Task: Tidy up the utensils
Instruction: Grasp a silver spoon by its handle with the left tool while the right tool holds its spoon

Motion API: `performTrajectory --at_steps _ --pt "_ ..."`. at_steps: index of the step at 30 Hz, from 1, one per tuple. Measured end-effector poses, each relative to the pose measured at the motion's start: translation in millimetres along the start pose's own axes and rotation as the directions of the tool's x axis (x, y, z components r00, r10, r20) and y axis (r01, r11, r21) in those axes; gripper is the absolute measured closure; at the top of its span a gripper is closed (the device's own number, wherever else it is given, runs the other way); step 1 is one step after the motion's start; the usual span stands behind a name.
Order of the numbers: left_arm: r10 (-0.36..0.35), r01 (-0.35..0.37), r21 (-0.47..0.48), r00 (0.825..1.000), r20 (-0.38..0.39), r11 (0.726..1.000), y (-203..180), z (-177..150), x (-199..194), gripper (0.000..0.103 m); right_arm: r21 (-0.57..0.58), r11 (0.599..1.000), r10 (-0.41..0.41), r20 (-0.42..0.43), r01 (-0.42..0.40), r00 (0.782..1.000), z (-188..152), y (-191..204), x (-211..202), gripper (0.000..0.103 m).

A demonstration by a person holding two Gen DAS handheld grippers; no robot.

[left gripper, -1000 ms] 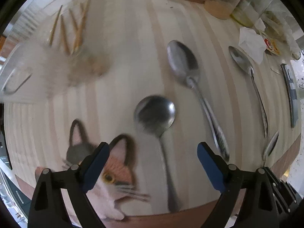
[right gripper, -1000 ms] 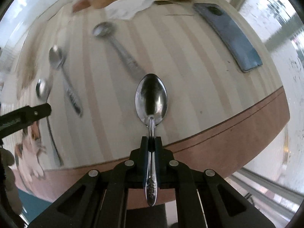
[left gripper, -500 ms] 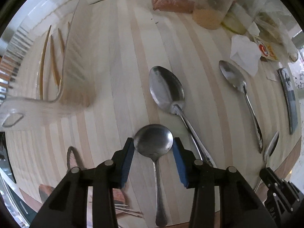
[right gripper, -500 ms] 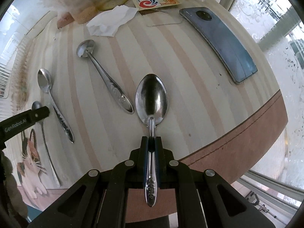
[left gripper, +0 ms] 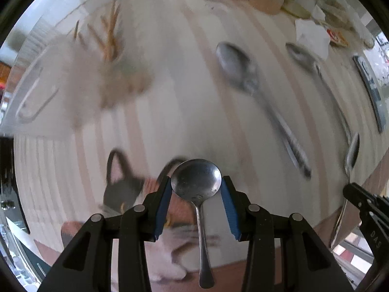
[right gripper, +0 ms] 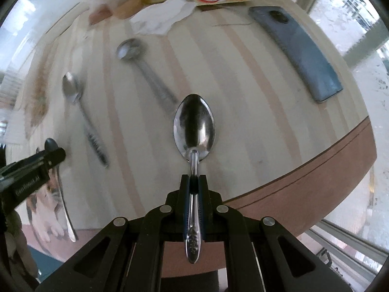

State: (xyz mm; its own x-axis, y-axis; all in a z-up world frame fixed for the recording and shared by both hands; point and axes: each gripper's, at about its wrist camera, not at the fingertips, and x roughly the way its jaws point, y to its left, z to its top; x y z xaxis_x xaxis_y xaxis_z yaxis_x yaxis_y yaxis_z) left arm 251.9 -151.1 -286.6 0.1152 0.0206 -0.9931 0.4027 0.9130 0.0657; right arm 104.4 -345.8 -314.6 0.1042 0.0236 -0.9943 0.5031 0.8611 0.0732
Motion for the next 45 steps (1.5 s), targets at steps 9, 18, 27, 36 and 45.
performTrajectory --at_steps 9,18,27,36,45 --pt "-0.011 0.011 -0.01 1.0 -0.006 1.0 10.2 -19.9 -0.8 0.063 -0.079 0.997 -0.009 -0.033 0.006 0.999 -9.7 29.1 3.9 0.096" --pt "-0.036 0.035 -0.023 0.999 -0.008 0.999 28.6 -6.4 4.0 0.064 -0.095 0.995 -0.034 -0.058 0.028 0.998 10.3 55.2 -1.1 0.096" --pt "-0.005 0.005 0.018 1.0 0.018 1.0 -8.7 -6.0 -3.0 0.065 -0.086 0.996 -0.024 -0.031 0.021 0.999 -1.7 62.1 0.3 0.096" --pt "-0.008 0.005 0.032 0.997 0.082 0.999 -23.4 -2.5 -36.1 0.065 -0.09 0.996 0.008 0.027 -0.006 1.0 2.1 58.3 -28.8 0.103" --pt "-0.021 0.018 0.022 0.989 0.144 1.0 -25.2 -5.2 -70.8 0.065 -0.017 0.996 0.087 0.05 -0.087 0.995 5.8 39.8 -44.7 0.103"
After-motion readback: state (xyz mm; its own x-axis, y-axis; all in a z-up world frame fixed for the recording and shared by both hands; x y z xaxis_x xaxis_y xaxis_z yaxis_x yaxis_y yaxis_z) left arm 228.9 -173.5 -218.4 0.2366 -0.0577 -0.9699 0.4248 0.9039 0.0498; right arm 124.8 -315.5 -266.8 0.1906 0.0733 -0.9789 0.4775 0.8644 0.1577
